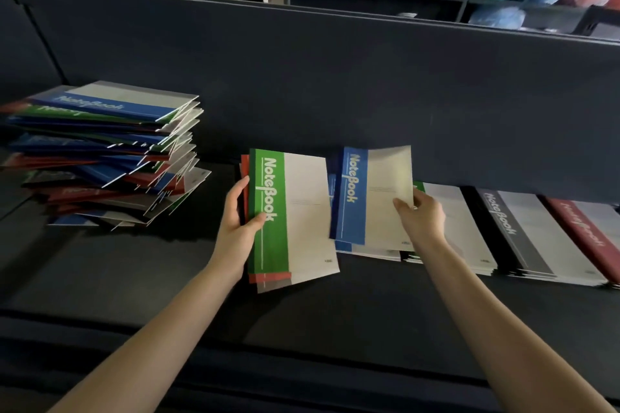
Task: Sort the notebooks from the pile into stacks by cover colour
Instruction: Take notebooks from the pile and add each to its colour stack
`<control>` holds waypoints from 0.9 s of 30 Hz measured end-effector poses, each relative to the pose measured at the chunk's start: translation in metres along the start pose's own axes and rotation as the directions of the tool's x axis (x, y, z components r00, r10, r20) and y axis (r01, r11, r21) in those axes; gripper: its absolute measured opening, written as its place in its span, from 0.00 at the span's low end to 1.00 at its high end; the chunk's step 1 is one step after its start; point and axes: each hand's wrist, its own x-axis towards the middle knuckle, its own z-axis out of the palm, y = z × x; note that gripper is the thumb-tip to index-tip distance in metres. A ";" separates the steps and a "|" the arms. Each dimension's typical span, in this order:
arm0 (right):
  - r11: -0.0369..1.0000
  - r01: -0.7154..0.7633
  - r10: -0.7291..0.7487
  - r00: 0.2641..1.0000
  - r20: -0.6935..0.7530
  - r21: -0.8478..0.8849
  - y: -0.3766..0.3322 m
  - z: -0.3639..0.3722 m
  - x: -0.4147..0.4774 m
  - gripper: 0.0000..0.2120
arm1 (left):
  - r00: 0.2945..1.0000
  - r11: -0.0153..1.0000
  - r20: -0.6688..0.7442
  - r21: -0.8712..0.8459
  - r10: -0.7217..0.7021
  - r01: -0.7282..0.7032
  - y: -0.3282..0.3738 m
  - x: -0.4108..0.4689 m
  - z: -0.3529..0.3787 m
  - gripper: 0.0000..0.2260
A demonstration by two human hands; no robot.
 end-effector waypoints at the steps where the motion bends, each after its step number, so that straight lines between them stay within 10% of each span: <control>1: 0.999 0.002 -0.002 1.000 0.010 -0.034 0.002 0.000 0.003 0.15 | 1.000 1.000 -0.023 0.001 -0.002 0.002 0.001 0.001 -0.005 0.28; 18: 0.943 0.126 -0.084 0.986 0.148 -0.307 -0.002 0.029 -0.004 0.27 | 0.999 0.999 -0.010 0.009 -0.033 0.033 -0.001 0.006 -0.005 0.27; 27: 0.994 0.076 -0.094 0.953 0.289 0.073 -0.013 0.017 -0.033 0.25 | 0.987 1.000 0.159 0.018 0.002 -0.005 0.002 0.016 0.050 0.26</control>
